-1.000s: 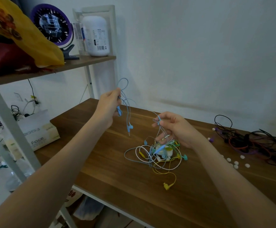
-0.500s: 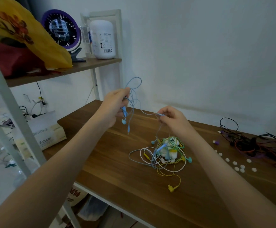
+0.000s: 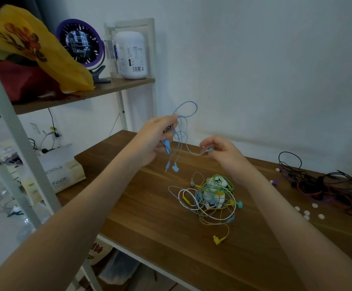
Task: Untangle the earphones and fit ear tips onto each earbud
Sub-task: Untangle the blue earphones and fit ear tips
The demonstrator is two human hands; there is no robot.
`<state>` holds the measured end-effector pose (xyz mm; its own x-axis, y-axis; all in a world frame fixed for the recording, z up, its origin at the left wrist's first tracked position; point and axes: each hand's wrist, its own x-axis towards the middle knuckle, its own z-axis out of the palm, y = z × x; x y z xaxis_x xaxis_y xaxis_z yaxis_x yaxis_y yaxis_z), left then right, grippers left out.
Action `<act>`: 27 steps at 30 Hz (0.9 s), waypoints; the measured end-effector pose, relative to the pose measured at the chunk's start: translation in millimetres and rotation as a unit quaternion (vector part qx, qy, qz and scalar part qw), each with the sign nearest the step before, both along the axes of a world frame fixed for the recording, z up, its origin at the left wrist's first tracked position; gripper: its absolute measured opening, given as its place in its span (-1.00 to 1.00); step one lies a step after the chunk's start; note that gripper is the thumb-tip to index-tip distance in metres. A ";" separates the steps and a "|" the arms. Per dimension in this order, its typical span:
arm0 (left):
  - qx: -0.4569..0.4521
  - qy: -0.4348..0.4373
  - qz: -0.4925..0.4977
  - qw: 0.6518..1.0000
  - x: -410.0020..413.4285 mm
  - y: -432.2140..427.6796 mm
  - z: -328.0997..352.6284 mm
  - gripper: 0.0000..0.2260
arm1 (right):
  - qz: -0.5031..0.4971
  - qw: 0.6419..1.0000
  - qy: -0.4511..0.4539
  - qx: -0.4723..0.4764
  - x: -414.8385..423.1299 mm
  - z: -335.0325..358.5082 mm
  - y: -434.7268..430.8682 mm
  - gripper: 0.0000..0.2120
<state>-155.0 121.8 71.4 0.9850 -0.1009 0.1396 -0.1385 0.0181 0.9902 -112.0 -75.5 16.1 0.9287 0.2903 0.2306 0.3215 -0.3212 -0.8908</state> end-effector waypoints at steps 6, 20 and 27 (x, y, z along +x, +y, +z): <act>0.000 0.013 -0.101 0.995 -6.1 -34.5 5.0 -0.70 | 0.160 0.957 0.111 0.217 -23.4 8.8 -32.3 -0.66; 0.094 0.037 -0.241 0.965 -17.6 -167.1 -32.2 -0.72 | 0.106 0.950 0.123 0.265 -79.0 -8.4 -156.6 -0.77; 0.140 0.063 -0.234 0.960 -16.0 -184.0 -64.6 -0.77 | 0.031 0.959 0.106 0.259 -98.7 -32.8 -182.4 -0.85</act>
